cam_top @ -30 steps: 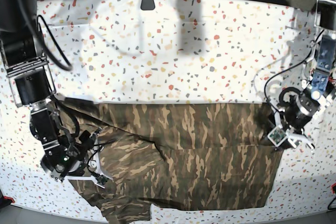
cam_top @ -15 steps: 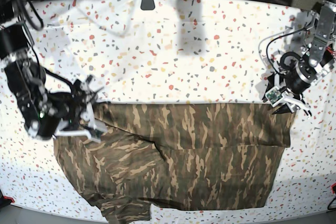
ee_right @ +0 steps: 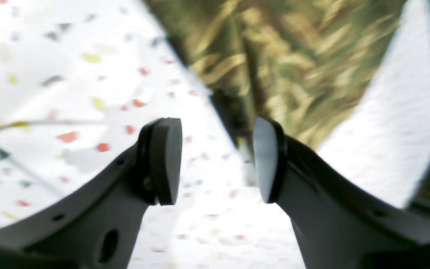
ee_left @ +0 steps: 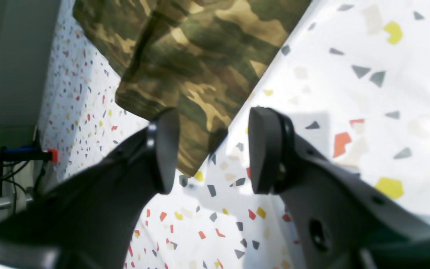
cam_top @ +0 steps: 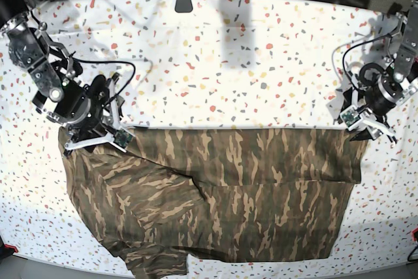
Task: Fold the T-shirt properly
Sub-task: 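Move both grippers to the shirt's edge and grasp it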
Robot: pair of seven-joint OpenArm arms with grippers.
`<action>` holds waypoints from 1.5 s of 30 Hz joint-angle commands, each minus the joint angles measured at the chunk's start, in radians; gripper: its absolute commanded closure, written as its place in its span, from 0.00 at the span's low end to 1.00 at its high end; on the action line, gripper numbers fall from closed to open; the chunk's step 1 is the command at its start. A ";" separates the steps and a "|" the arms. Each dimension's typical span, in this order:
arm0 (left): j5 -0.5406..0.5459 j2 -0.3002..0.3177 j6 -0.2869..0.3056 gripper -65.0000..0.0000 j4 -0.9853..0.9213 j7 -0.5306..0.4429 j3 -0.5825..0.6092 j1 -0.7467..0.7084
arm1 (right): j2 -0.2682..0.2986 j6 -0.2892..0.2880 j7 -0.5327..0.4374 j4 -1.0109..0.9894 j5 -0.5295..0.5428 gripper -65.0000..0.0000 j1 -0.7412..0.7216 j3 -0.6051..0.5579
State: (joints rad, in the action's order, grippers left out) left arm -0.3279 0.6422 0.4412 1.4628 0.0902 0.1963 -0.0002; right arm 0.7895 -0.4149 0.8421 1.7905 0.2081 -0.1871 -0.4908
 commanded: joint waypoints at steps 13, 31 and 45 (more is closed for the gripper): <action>0.007 0.018 -0.018 0.55 0.016 -0.013 -0.010 0.012 | 0.126 0.030 -0.027 0.122 -0.208 0.56 0.114 0.012; -0.119 0.026 -0.018 0.55 0.009 0.003 0.164 0.031 | 0.173 0.231 -0.280 0.055 -0.549 0.56 0.309 0.012; -0.222 0.026 -0.122 0.55 0.009 0.098 0.259 0.086 | -0.045 0.357 -0.207 0.055 -0.669 0.56 0.307 0.011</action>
State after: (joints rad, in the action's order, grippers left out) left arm -0.5499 0.6514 0.3386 1.4597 0.1890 0.4648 0.0715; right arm 0.7296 -0.0685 0.6434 1.8320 -0.4431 0.1303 -0.4908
